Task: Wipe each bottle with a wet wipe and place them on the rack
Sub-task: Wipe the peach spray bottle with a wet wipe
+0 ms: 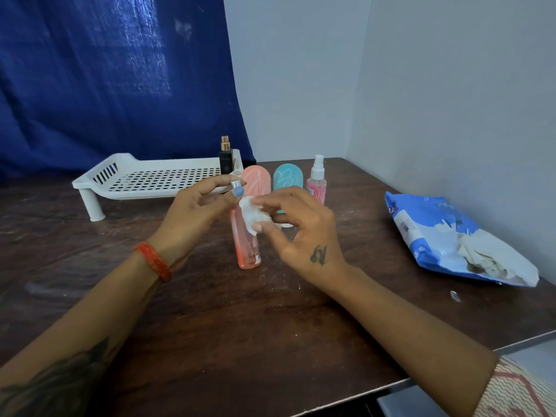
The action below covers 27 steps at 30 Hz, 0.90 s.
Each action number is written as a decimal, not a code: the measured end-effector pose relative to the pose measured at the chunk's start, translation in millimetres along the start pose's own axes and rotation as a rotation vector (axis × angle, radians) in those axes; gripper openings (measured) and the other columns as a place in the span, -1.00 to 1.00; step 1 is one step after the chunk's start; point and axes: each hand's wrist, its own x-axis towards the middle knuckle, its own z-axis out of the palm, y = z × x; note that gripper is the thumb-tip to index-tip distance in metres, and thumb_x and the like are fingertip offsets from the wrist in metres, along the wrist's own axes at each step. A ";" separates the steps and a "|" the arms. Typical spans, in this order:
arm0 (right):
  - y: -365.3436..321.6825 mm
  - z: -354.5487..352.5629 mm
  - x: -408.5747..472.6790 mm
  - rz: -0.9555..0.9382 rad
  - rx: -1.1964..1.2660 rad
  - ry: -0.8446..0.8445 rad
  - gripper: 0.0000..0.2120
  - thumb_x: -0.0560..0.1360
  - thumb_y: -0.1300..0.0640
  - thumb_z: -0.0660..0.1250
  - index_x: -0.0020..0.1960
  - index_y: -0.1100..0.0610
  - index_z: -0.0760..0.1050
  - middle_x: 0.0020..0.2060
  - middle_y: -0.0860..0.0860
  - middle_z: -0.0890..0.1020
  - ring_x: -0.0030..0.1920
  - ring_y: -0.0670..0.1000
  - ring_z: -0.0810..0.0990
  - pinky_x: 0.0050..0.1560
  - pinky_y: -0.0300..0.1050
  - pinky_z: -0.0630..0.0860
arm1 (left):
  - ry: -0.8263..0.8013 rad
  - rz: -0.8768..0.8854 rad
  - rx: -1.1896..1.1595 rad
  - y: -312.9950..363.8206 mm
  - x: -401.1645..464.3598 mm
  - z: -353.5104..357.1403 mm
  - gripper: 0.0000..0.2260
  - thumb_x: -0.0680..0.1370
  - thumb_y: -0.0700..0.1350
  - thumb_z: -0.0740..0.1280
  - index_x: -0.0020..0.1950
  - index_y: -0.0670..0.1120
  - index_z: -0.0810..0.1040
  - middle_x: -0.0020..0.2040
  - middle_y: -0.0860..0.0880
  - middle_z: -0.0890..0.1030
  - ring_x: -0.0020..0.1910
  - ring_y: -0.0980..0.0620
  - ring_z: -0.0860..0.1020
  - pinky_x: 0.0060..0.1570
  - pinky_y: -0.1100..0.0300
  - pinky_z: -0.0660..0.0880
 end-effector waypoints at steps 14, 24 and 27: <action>-0.7 -8.5 -5.0 0.063 0.033 -0.476 -0.88 0.30 0.26 0.48 -0.17 0.12 0.66 -0.20 -0.05 0.63 -0.24 -0.24 0.49 -0.19 -0.43 0.45 | 0.021 -0.009 0.005 0.6 -1.6 1.9 -0.74 0.35 0.06 0.36 0.03 0.12 0.58 0.14 0.02 0.62 0.15 0.02 0.56 0.22 -0.10 0.47; -2.2 3.6 2.1 -0.078 -0.082 -0.025 -0.79 0.39 0.29 0.44 0.03 0.25 0.61 -0.06 0.13 0.60 -0.02 -0.05 0.54 0.00 -0.30 0.51 | -0.006 0.008 0.017 -3.1 0.9 -0.5 -0.82 0.48 -0.08 0.35 0.07 0.08 0.58 0.01 -0.04 0.68 0.06 -0.03 0.61 0.21 -0.11 0.46; -0.9 7.7 0.4 -0.115 -0.111 -0.108 -0.75 0.39 0.28 0.44 0.07 0.23 0.61 -0.04 0.14 0.60 0.01 0.01 0.54 0.04 -0.21 0.50 | -0.013 0.010 0.005 -2.3 0.1 -0.1 -0.79 0.44 -0.03 0.35 0.06 0.07 0.57 0.02 -0.04 0.67 0.01 -0.01 0.62 0.12 -0.03 0.52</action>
